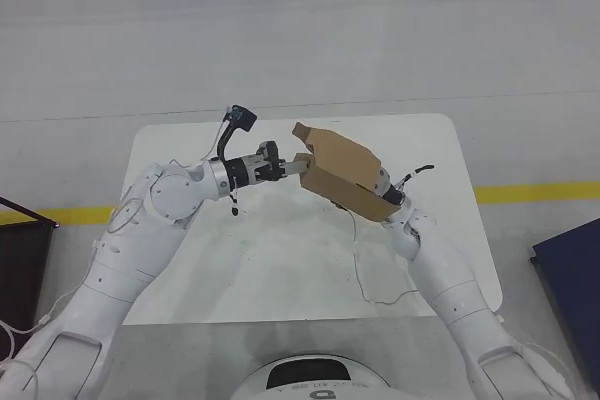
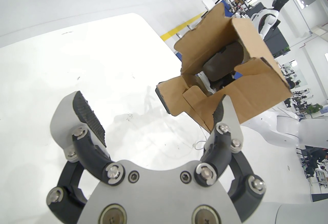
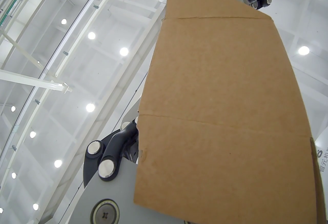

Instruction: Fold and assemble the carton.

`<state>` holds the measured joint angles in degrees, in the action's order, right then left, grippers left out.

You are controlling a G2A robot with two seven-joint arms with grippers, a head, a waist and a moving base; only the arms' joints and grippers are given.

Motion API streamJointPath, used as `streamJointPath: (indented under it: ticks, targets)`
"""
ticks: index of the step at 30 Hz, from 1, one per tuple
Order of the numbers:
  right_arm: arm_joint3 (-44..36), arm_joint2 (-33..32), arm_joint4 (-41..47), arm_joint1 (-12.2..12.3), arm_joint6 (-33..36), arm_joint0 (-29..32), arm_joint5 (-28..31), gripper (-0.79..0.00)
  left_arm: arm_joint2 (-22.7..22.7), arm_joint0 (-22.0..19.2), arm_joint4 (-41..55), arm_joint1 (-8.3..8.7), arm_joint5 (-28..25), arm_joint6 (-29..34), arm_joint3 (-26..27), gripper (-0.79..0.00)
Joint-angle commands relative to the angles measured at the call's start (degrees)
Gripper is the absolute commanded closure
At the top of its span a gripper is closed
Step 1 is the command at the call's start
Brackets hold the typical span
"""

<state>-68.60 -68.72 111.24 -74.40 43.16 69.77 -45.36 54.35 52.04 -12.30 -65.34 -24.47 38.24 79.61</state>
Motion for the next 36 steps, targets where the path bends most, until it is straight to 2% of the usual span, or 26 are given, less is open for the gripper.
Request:
streamJointPath:
  ticks: [1, 15, 20, 26, 36]
  targets:
    - [-0.1, 0.0, 0.0, 0.0, -0.1, 0.1, -0.1, 0.000, -0.4, -0.2, 0.1, -0.16, -0.2, 0.0, -0.2, -0.785]
    - [-0.3, -0.4, -0.3, -0.4, -0.7, 0.2, -0.5, 0.000, -1.1, -0.9, 1.7, -0.97, -0.7, -0.4, -0.6, -0.785]
    - [-0.4, -1.0, -0.3, -0.5, -0.3, 0.2, -0.8, 0.000, 2.2, -0.3, 2.9, -0.46, -1.8, -1.8, -0.1, -0.785]
    - [-0.2, -2.8, -0.4, -0.3, 0.9, 0.2, -0.8, 0.000, 8.1, 2.2, 7.0, 0.80, -2.7, -1.2, 0.2, -0.785]
    - [-0.2, -2.8, -0.4, -0.3, 0.9, 0.2, -0.8, 0.000, 8.5, 2.4, 7.7, 0.88, -2.8, -1.0, 0.1, -0.785]
